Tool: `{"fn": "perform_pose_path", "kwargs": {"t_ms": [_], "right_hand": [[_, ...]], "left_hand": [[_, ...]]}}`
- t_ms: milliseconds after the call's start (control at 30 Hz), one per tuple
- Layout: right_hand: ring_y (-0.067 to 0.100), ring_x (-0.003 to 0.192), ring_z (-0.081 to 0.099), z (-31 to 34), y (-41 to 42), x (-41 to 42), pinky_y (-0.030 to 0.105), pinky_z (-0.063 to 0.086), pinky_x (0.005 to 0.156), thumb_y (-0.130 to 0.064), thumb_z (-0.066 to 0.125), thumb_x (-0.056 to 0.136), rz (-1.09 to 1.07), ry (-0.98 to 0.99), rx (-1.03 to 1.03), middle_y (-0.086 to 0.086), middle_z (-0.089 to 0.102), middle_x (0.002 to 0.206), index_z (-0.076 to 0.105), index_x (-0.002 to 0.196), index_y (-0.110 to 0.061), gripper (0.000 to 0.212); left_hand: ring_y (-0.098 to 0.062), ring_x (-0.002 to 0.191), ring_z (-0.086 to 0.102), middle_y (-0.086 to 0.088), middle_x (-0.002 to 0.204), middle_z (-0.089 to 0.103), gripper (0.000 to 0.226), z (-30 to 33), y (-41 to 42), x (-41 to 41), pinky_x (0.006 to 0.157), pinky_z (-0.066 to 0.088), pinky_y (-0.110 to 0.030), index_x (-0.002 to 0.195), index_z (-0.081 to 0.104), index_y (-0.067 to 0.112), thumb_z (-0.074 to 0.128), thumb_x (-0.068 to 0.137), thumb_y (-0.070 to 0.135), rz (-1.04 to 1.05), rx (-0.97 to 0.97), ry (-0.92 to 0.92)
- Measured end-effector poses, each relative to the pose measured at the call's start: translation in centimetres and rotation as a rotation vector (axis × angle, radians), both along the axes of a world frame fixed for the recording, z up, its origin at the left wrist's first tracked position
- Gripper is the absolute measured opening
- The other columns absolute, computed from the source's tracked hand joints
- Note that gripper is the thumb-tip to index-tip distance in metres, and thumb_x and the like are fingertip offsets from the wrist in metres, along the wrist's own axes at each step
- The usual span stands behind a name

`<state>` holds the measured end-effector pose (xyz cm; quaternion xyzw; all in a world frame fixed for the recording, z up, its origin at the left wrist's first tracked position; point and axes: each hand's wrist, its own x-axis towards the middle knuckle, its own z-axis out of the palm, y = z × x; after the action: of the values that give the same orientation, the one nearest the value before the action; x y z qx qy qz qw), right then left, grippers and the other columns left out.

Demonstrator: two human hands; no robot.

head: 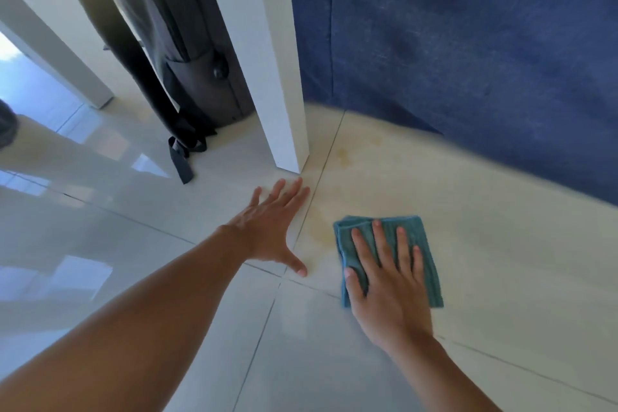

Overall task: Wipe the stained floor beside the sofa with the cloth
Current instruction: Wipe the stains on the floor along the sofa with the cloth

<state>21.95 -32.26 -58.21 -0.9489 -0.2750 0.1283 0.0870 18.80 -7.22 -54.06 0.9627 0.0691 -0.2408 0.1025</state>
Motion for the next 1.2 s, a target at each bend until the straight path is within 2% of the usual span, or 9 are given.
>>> {"fn": "perform_pose_path", "kwargs": {"t_ms": [100, 200, 367, 433, 567, 733, 900, 1067, 1200], "right_hand": [[0.031, 0.154, -0.005, -0.3, -2.5, 3.0, 0.054, 0.002, 0.123, -0.060, 0.012, 0.094, -0.067, -0.008, -0.084, -0.004, -0.002, 0.169, 0.007, 0.158, -0.038, 0.068], [0.034, 0.152, -0.015, -0.1, 2.2, 5.1, 0.055, -0.007, 0.122, -0.058, 0.010, 0.093, -0.232, 0.045, -0.090, -0.001, -0.012, 0.168, -0.001, 0.158, -0.038, 0.069], [0.024, 0.154, -0.013, 0.6, -2.3, -0.2, 0.051, 0.000, 0.124, -0.059, 0.019, 0.097, 0.213, 0.008, -0.019, -0.009, -0.006, 0.168, 0.005, 0.158, -0.039, 0.066], [0.026, 0.154, -0.010, 0.4, -3.8, 1.0, 0.052, 0.003, 0.124, -0.060, 0.017, 0.096, 0.116, -0.002, -0.085, -0.007, -0.003, 0.169, 0.005, 0.158, -0.039, 0.066], [0.034, 0.152, -0.015, 0.1, 3.3, 3.1, 0.055, -0.006, 0.122, -0.059, 0.012, 0.094, -0.128, 0.030, -0.079, 0.000, -0.011, 0.168, -0.001, 0.158, -0.037, 0.070], [0.027, 0.154, -0.010, 0.6, -1.3, -0.6, 0.053, 0.004, 0.123, -0.059, 0.021, 0.097, 0.277, 0.019, -0.045, -0.008, -0.004, 0.168, 0.007, 0.158, -0.040, 0.065], [0.036, 0.152, -0.013, -0.3, 4.7, 3.6, 0.058, -0.003, 0.122, -0.058, 0.009, 0.094, -0.037, 0.001, -0.084, 0.001, -0.007, 0.169, 0.001, 0.158, -0.037, 0.068], [0.030, 0.155, -0.003, 0.2, 1.3, -0.8, 0.055, 0.008, 0.123, -0.055, 0.025, 0.098, 0.326, 0.017, -0.020, -0.008, 0.001, 0.168, 0.016, 0.157, -0.040, 0.062], [0.033, 0.153, -0.012, -0.4, 3.0, 3.8, 0.055, -0.003, 0.123, -0.057, 0.010, 0.096, 0.098, -0.032, -0.085, -0.004, -0.008, 0.169, 0.000, 0.158, -0.039, 0.065]], "left_hand": [[-0.025, 0.149, -0.021, 0.000, 0.162, -0.027, 0.153, -0.2, 0.1, 0.0, 0.120, -0.007, -0.055, 0.156, -0.015, 0.020, 0.072, 0.048, 0.085, 0.001, -0.008, -0.009], [-0.021, 0.149, -0.020, -0.001, 0.162, -0.026, 0.153, -0.4, 0.2, -0.6, 0.121, -0.008, -0.050, 0.156, -0.015, 0.018, 0.070, 0.049, 0.086, 0.008, -0.009, -0.042], [-0.018, 0.147, -0.026, -0.002, 0.162, -0.026, 0.152, -0.7, 0.8, -0.8, 0.118, -0.016, -0.047, 0.155, -0.017, 0.017, 0.066, 0.050, 0.089, 0.009, -0.040, -0.066], [-0.017, 0.147, -0.026, -0.001, 0.162, -0.026, 0.151, -0.8, 0.8, -1.1, 0.118, -0.018, -0.046, 0.156, -0.016, 0.016, 0.067, 0.051, 0.089, 0.022, -0.082, -0.076], [-0.017, 0.147, -0.026, -0.001, 0.162, -0.025, 0.152, -1.0, 0.4, -1.3, 0.116, -0.019, -0.044, 0.156, -0.015, 0.016, 0.068, 0.051, 0.087, 0.042, -0.093, -0.098], [-0.019, 0.147, -0.028, -0.002, 0.161, -0.027, 0.154, -0.9, 1.5, -1.9, 0.120, -0.015, -0.049, 0.155, -0.017, 0.018, 0.066, 0.048, 0.091, 0.001, -0.096, -0.080], [-0.021, 0.143, -0.035, -0.002, 0.159, -0.033, 0.158, -1.1, 1.5, -2.6, 0.118, -0.018, -0.049, 0.155, -0.016, 0.020, 0.070, 0.043, 0.089, 0.097, -0.089, -0.103], [-0.020, 0.144, -0.033, -0.003, 0.159, -0.033, 0.160, -1.1, 2.1, -2.2, 0.117, -0.020, -0.048, 0.155, -0.020, 0.018, 0.072, 0.042, 0.088, 0.090, -0.101, -0.056], [-0.021, 0.145, -0.030, -0.004, 0.161, -0.029, 0.159, -1.2, 2.1, -2.4, 0.119, -0.015, -0.051, 0.154, -0.022, 0.018, 0.073, 0.045, 0.086, 0.095, -0.103, -0.062]]}}
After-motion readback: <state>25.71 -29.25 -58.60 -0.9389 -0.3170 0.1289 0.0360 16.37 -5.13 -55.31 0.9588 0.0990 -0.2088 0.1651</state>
